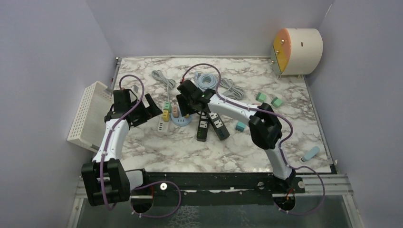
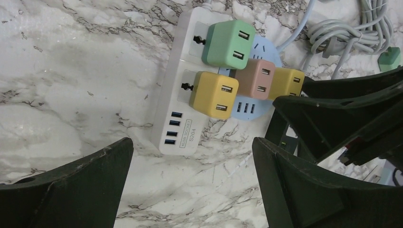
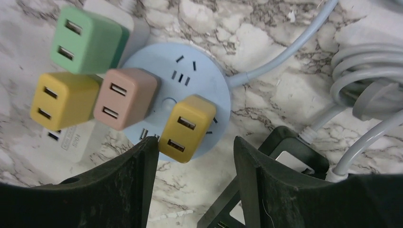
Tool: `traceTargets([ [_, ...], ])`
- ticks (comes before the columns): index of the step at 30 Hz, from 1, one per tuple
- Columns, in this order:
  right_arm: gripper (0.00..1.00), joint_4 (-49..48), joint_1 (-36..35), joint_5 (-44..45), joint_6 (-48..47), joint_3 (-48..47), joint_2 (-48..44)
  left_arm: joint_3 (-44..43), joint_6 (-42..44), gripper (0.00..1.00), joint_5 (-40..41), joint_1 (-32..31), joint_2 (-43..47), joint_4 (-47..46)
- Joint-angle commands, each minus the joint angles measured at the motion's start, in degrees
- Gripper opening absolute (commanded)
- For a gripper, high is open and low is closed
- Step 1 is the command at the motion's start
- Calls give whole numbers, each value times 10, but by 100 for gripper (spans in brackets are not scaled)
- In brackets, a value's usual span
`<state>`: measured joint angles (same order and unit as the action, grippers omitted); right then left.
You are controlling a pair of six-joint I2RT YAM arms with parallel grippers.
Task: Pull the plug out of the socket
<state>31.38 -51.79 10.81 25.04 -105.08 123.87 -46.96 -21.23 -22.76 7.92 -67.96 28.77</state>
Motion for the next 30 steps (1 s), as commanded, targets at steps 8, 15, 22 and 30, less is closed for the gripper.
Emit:
traceTargets([
  [8,57,27,-15,-3,5,-27,56,14,-16,99,-31,5,23,-26],
  [15,51,38,-16,35,3,-75,87,31,-20,99,-46,6,45,-26],
  [22,55,23,-15,59,-7,-87,79,44,-18,99,-57,5,68,-26],
  [30,54,26,-15,54,-9,-114,96,48,-16,99,-64,5,73,-27],
])
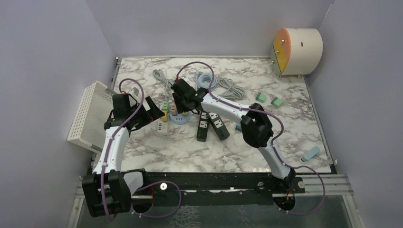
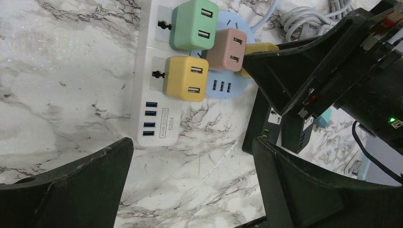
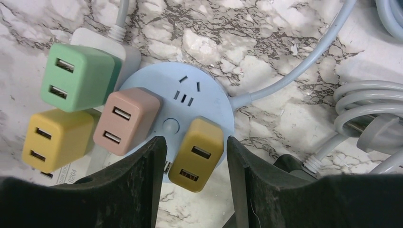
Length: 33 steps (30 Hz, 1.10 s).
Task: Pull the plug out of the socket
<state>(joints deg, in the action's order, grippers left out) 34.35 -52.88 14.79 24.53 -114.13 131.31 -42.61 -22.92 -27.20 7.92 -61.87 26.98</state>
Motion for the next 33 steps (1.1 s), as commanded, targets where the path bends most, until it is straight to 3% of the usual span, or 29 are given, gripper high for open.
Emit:
traceTargets([
  [1,51,-1,-4,13,-4,-27,26,5,3,99,-20,5,12,-9],
  [3,34,-1,-4,9,-4,-28,32,8,4,99,-21,5,13,-10],
  [5,4,3,-3,6,-1,-22,30,13,2,99,-27,4,15,-9],
  [6,1,3,0,3,4,-12,23,15,1,99,-32,3,18,-12],
  [14,1,-166,69,-120,36,241,-160,32,-68,99,-30,-88,40,-107],
  [22,1,-192,94,-181,68,238,-210,54,-121,99,47,-246,-11,-215],
  [33,1,-197,102,-206,96,236,-251,49,-139,99,99,-280,-84,-235],
])
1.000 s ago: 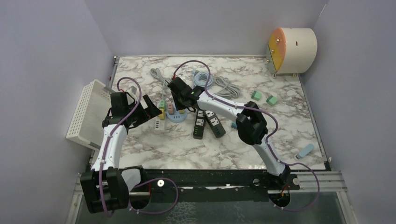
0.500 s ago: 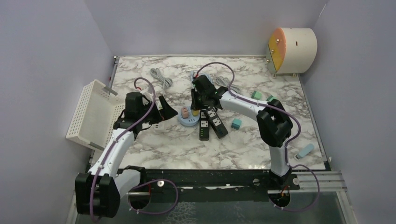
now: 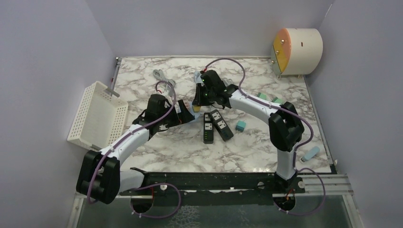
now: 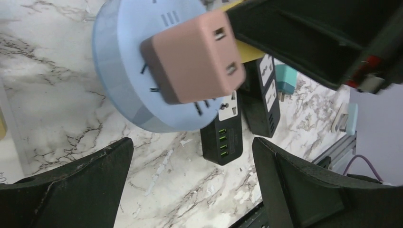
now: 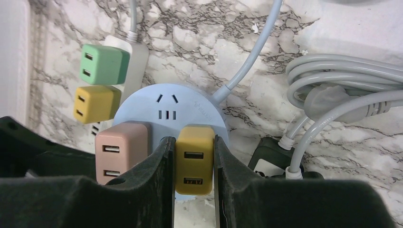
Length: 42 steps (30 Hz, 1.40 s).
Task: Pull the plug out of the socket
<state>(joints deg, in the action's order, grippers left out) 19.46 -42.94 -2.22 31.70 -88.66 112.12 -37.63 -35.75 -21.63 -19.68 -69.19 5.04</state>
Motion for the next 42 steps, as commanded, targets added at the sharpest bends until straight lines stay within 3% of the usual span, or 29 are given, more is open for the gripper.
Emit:
traceTargets([
  [1,1,-48,2,-39,25,-20,-66,1,-12,99,49,-5,-13,-13],
  [18,1,-60,4,-132,44,21,-114,57,-103,98,18,-5,-8,-221],
  [21,1,-66,2,-139,49,29,-123,56,-101,84,13,-5,-14,-224],
  [23,1,-69,3,-145,52,29,-129,54,-100,66,6,-4,-22,-224],
  [25,1,-69,3,-149,52,27,-134,52,-99,41,-3,-4,-31,-225],
  [26,1,-69,3,-149,52,26,-137,51,-99,15,-4,-5,-34,-225],
  [27,1,-68,3,-148,52,25,-141,49,-102,0,-2,-4,-36,-220],
  [36,1,-19,14,-107,32,3,-203,6,-68,0,53,-5,-63,-133],
  [42,1,0,30,-140,18,-5,-249,-12,-83,0,93,-4,-97,-100],
])
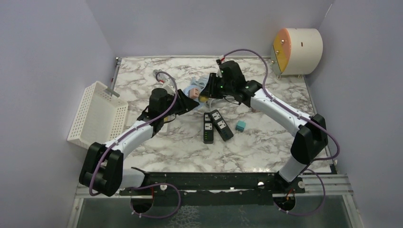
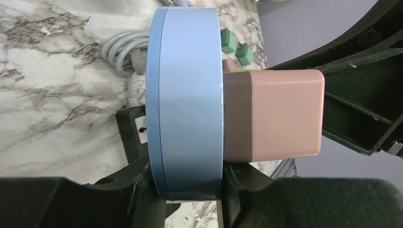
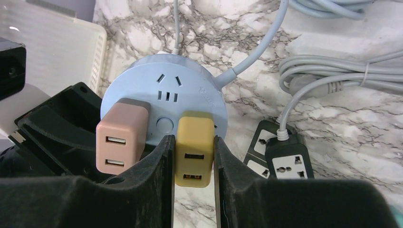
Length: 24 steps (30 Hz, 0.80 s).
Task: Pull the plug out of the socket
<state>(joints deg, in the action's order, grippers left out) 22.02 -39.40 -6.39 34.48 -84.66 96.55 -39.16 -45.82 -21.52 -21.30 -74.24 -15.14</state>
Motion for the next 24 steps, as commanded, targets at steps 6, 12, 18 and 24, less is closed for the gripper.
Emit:
traceTargets([
  [6,1,-5,6,-111,-16,-34,-130,-21,13,0,117,12,-75,130],
  [12,1,-23,42,-209,-1,-18,-143,-43,14,0,149,12,-88,165],
  [18,1,-40,73,-263,8,-7,-144,-47,9,0,169,12,-89,186],
  [24,1,-22,186,-293,-4,93,-197,-45,15,0,162,13,-80,180],
])
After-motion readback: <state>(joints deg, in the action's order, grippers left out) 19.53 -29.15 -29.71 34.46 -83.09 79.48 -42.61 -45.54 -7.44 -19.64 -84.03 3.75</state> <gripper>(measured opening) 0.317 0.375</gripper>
